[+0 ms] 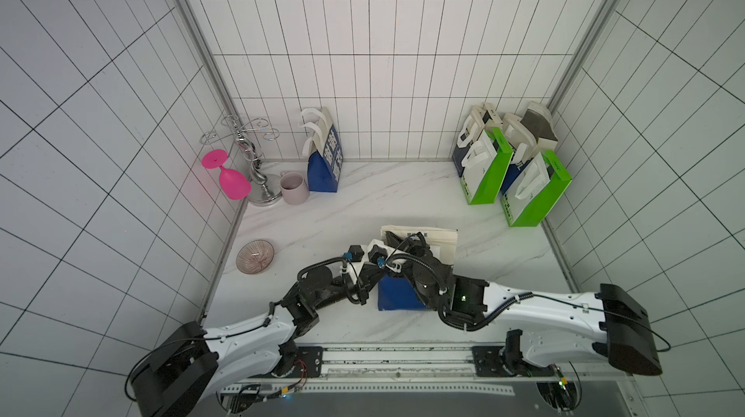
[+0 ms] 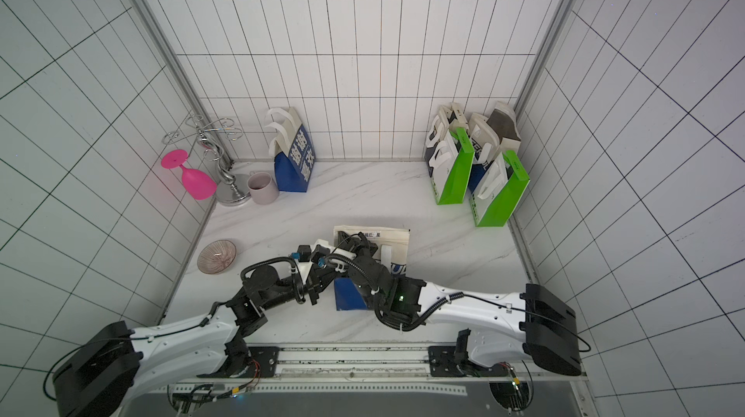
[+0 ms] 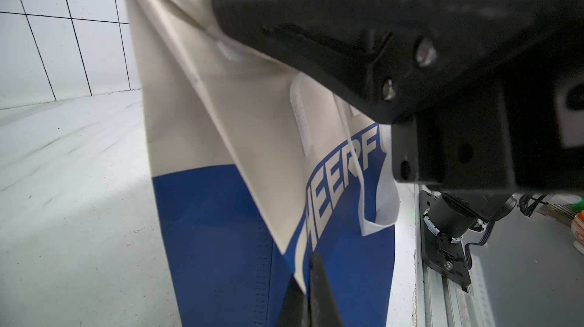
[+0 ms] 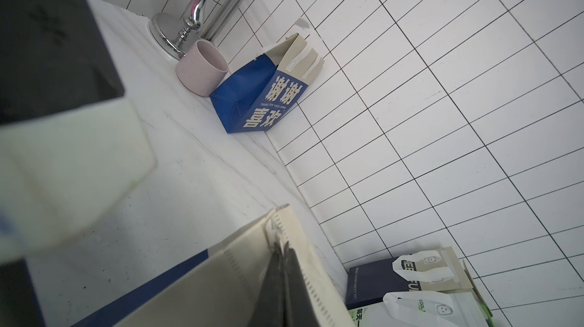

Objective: Open the takeout bag
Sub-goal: Open the takeout bag at the center of the board.

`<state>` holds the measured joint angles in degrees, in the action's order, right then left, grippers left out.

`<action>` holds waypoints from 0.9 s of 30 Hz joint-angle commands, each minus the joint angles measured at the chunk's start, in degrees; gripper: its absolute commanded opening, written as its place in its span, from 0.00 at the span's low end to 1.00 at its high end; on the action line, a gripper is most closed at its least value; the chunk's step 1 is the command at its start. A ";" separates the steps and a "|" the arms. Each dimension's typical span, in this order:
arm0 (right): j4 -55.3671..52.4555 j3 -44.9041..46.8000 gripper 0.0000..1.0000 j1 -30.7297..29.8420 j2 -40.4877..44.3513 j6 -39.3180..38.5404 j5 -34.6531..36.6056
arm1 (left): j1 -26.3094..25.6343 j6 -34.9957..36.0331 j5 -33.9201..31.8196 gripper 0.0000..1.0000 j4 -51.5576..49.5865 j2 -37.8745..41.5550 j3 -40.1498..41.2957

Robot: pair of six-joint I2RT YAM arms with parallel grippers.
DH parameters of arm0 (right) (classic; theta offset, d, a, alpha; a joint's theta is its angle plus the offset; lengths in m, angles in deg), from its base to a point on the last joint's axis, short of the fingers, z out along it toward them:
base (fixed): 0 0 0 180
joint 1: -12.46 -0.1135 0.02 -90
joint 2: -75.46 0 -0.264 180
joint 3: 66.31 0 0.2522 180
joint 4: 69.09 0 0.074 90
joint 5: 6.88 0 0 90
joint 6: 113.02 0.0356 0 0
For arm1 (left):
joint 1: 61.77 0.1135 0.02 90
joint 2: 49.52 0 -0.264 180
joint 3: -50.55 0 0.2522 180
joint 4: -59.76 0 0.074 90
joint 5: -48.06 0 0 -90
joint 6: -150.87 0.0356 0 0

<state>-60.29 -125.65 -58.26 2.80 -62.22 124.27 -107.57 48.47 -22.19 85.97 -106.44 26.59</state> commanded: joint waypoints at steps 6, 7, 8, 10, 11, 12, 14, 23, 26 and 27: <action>2.68 -11.31 0.00 6.28 1.30 -0.57 2.65 | -0.99 1.14 2.40 0.00 0.94 0.96 -0.22; 1.56 -11.90 0.00 6.62 1.41 -0.46 2.12 | -1.07 1.16 2.37 0.00 0.90 0.99 -0.18; 1.17 -12.24 0.00 6.77 1.35 -0.54 1.80 | -1.06 1.23 2.34 0.00 0.91 0.97 -0.27; 0.76 -12.65 0.00 7.12 1.30 -1.05 1.24 | -1.04 1.28 2.27 0.00 0.91 0.96 -0.26; -0.22 -13.13 0.00 7.32 1.30 -1.05 0.90 | -1.06 1.26 2.23 0.00 0.97 0.95 -0.29; -0.50 -13.40 0.00 7.43 1.36 -1.18 0.78 | -1.06 1.31 2.23 0.00 0.86 0.97 -0.27; -2.27 -14.17 0.00 7.91 1.57 -1.44 -0.32 | -1.05 1.33 2.19 0.00 0.86 1.00 -0.27; -18.05 -20.27 0.00 9.47 0.69 -4.28 -10.04 | -1.15 2.35 1.16 0.00 -1.33 1.38 -0.72; -23.77 -20.99 0.00 9.67 1.29 -4.49 -15.18 | -1.15 2.65 0.79 0.00 -1.64 1.70 -0.76; -25.26 -21.39 0.00 9.76 1.37 -4.12 -15.81 | -1.18 2.71 0.70 0.00 -1.64 1.69 -0.74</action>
<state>-79.85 -138.88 -49.39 2.91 -65.98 112.66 -108.03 49.91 -22.74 85.29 -105.55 26.46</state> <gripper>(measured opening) 0.046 0.050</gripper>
